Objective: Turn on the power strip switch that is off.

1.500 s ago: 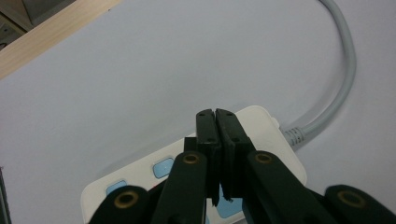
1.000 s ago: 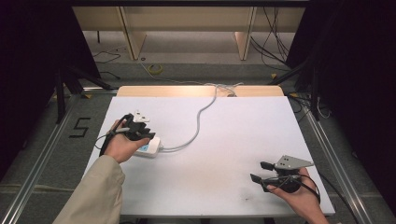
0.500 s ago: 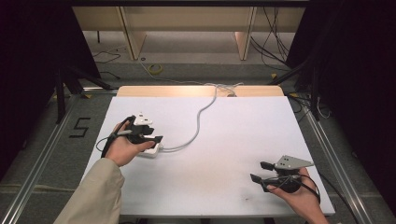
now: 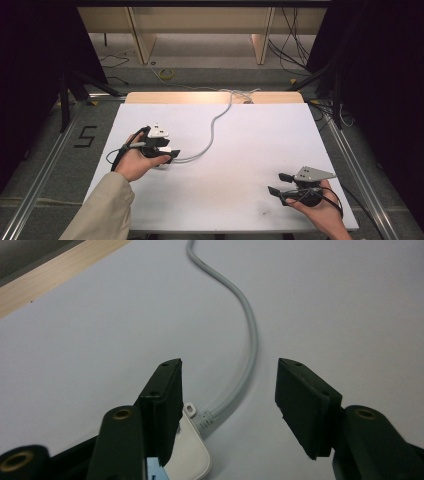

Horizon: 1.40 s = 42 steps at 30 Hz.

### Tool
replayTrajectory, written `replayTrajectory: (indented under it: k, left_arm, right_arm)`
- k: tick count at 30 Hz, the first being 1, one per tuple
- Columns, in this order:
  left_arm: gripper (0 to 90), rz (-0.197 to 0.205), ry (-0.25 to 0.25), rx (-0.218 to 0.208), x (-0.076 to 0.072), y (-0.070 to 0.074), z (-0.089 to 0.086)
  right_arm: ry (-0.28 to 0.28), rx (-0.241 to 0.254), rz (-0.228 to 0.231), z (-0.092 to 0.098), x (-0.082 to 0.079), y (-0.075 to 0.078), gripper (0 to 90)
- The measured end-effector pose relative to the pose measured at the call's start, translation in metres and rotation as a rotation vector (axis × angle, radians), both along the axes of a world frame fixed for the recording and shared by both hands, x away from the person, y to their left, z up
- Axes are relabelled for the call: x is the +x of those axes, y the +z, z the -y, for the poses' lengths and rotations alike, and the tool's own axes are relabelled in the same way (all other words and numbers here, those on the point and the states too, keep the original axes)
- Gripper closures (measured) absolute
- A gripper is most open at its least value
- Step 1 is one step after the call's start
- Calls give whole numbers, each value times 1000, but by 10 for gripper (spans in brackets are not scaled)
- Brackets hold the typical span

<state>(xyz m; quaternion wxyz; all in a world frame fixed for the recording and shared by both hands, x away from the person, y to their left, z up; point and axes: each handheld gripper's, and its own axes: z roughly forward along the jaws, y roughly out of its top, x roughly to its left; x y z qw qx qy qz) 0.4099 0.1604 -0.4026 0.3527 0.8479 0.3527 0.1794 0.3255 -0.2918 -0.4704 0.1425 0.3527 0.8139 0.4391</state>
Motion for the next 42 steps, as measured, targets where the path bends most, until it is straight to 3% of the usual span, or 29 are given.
replayTrajectory:
  k: [11,21,42]
  left_arm:
    - [425,13,-39,-5,-7,1,10]
    - [400,20,-92,24,-15,-4,16]
    - [336,42,-121,28,-40,-22,8]
  right_arm:
    - [1,-1,0,0,0,0,349]
    - [1,2,2,0,0,0,349]
    - [2,-5,1,0,-1,1,347]
